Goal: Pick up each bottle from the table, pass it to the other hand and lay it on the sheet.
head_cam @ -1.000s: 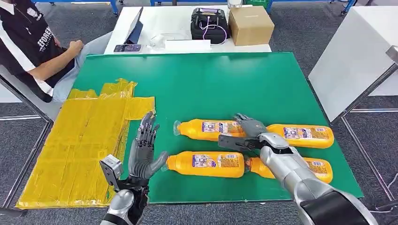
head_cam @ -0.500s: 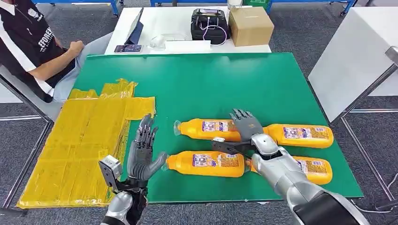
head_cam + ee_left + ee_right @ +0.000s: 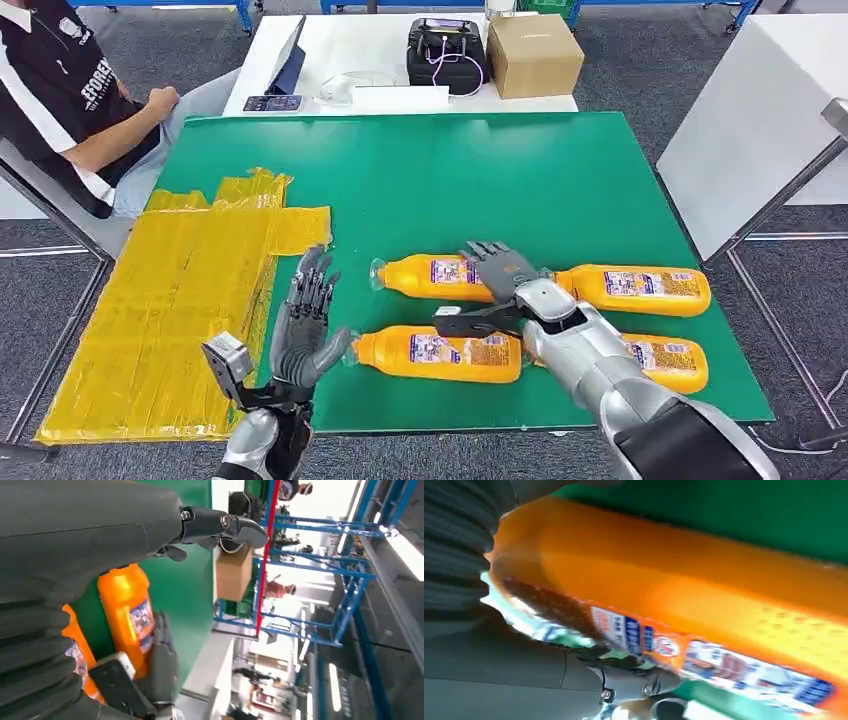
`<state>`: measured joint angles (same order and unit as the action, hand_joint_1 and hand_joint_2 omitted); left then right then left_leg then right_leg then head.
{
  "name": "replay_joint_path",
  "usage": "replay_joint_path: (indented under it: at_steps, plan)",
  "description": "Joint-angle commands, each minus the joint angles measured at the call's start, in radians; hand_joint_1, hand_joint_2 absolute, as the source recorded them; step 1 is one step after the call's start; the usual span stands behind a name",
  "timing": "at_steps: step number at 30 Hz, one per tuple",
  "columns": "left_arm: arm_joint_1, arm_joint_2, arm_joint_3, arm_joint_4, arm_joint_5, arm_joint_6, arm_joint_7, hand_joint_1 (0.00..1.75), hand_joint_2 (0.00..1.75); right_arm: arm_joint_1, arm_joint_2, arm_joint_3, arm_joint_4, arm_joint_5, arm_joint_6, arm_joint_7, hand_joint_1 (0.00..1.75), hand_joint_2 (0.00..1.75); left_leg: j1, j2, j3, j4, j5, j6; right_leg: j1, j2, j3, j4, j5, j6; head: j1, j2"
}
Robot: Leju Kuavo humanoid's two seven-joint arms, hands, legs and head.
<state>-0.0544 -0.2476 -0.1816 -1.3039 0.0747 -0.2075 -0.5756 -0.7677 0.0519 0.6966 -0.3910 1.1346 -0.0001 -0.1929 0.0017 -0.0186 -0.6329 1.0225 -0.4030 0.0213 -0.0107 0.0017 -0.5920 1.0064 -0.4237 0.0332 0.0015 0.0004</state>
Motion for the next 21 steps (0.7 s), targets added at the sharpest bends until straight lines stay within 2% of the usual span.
replay_joint_path:
  at_steps: [1, 4, 7, 9, 13, 14, 15, 16, 18, 21]
  plan:
    - [-0.044, 0.012, -0.023, 0.073, 0.008, -0.016, -0.006, 0.00, 1.75, -0.038, -0.010, 0.004, 0.079, -0.032, 0.046, -0.069, 0.00, 1.75, 0.002, 0.000, 0.003, -0.001, -0.001, -0.001, 0.002, -0.002, 0.004, -0.003, 0.000, -0.001, 0.000, 0.000]
    - [-0.048, 0.015, -0.032, 0.077, 0.010, -0.016, -0.007, 0.00, 1.75, -0.039, -0.004, -0.009, 0.080, -0.056, 0.062, -0.083, 0.00, 1.75, 0.001, 0.000, 0.002, -0.001, 0.000, -0.001, 0.001, -0.002, 0.003, -0.002, -0.001, -0.001, 0.000, 0.000]
    - [-0.062, 0.018, -0.052, 0.102, 0.023, -0.034, -0.011, 0.00, 1.75, -0.037, -0.014, -0.070, 0.091, -0.153, 0.168, -0.166, 0.00, 1.75, 0.001, -0.001, 0.001, -0.001, 0.000, -0.001, 0.001, -0.002, 0.002, -0.002, -0.001, -0.001, 0.000, 0.000]
    - [-0.078, 0.017, -0.061, 0.129, 0.032, -0.033, -0.018, 0.00, 1.75, -0.034, -0.033, -0.079, 0.091, -0.184, 0.193, -0.194, 0.00, 1.75, 0.001, -0.002, 0.001, -0.001, 0.000, -0.001, 0.001, -0.004, 0.003, -0.002, -0.001, -0.001, 0.000, 0.000]
    - [-0.083, 0.020, -0.064, 0.139, 0.039, -0.028, -0.024, 0.00, 1.75, -0.038, -0.034, -0.079, 0.112, -0.197, 0.221, -0.147, 0.00, 1.75, 0.001, -0.002, 0.002, -0.001, 0.000, -0.001, 0.001, -0.003, 0.004, -0.003, 0.000, -0.001, 0.000, 0.000]
    - [-0.079, 0.021, -0.060, 0.139, 0.042, -0.023, -0.024, 0.00, 1.75, -0.042, -0.027, -0.055, 0.119, -0.169, 0.207, -0.065, 0.07, 1.75, 0.001, -0.001, 0.001, -0.001, 0.000, -0.001, 0.001, -0.003, 0.003, -0.002, 0.000, -0.001, 0.000, 0.000]
    - [-0.075, 0.022, -0.059, 0.137, 0.042, -0.022, -0.025, 0.00, 1.75, -0.046, -0.021, -0.034, 0.127, -0.143, 0.202, -0.021, 0.37, 1.75, 0.000, -0.001, 0.002, -0.001, 0.000, -0.001, 0.000, -0.002, 0.003, -0.002, 0.000, -0.001, 0.000, 0.000]
    - [-0.074, 0.021, -0.058, 0.135, 0.042, -0.021, -0.025, 0.00, 1.75, -0.045, -0.020, -0.026, 0.124, -0.135, 0.195, -0.009, 1.29, 1.75, 0.001, 0.000, 0.002, -0.002, 0.000, -0.001, 0.001, -0.002, 0.003, -0.003, 0.000, -0.001, 0.000, 0.000]
    - [-0.068, 0.019, -0.054, 0.127, 0.042, -0.019, -0.024, 0.00, 1.75, -0.043, -0.013, -0.009, 0.123, -0.113, 0.165, 0.033, 1.41, 1.75, 0.001, 0.000, 0.002, -0.001, 0.000, -0.001, 0.001, -0.001, 0.003, -0.002, 0.000, -0.001, 0.000, 0.000]
    - [-0.061, 0.018, -0.052, 0.119, 0.042, -0.017, -0.021, 0.00, 1.75, -0.036, -0.008, 0.000, 0.119, -0.104, 0.145, 0.043, 1.43, 1.75, 0.002, -0.001, 0.003, -0.002, 0.000, -0.001, 0.002, -0.002, 0.005, -0.005, 0.000, -0.001, 0.000, 0.000]
